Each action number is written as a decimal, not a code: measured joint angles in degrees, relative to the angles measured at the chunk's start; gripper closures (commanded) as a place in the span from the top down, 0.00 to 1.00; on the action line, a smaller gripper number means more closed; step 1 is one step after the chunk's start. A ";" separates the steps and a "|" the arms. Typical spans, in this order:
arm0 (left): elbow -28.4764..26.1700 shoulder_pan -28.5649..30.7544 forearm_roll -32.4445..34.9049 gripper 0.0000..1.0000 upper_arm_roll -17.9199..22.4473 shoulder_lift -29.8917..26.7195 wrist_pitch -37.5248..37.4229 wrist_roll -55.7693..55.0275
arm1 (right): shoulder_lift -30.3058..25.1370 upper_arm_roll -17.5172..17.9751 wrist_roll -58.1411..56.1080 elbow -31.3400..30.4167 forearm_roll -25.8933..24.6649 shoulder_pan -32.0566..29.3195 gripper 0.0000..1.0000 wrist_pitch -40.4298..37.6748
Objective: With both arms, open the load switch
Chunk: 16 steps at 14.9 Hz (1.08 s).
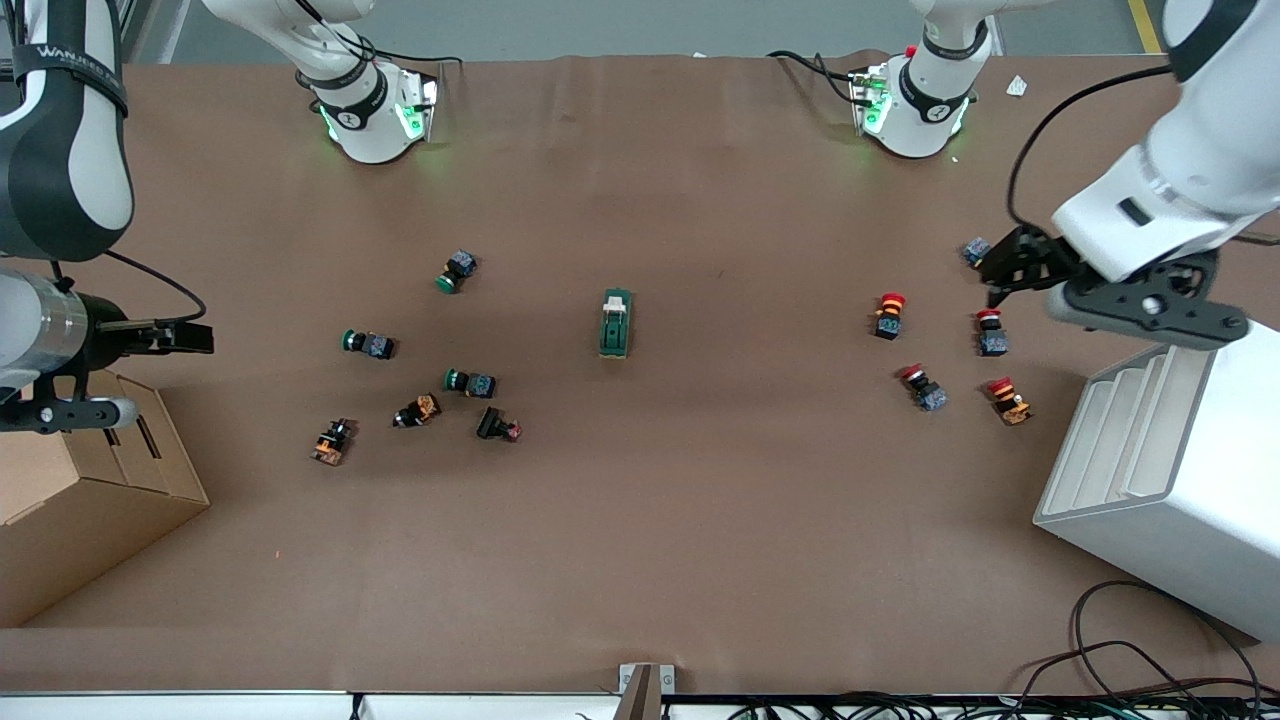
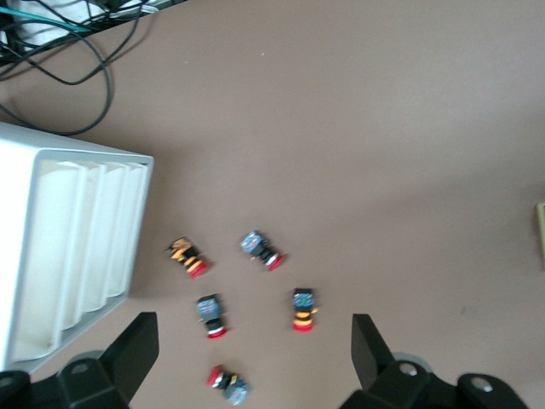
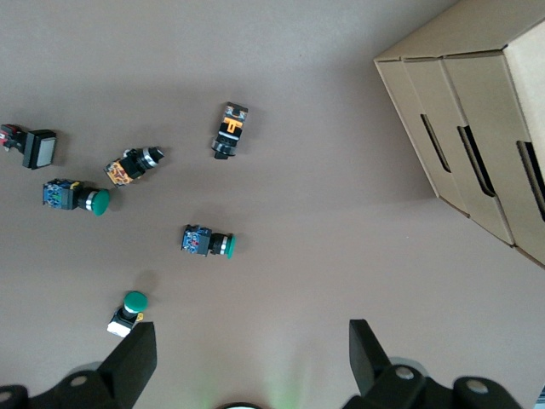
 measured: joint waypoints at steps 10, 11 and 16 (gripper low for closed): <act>-13.17 -3.38 -6.03 1.00 10.94 -11.91 -0.46 -1.18 | -7.09 -2.83 -1.76 -4.04 1.99 0.08 1.00 0.79; -13.47 -3.61 -6.05 1.00 10.94 -12.20 -0.46 -2.30 | -8.45 -2.95 -1.82 -5.55 1.99 0.06 1.00 1.53; -13.67 -3.73 -6.05 1.00 12.71 -12.32 -0.32 -3.47 | -16.57 -3.01 -1.89 -15.09 1.98 -0.67 1.00 5.86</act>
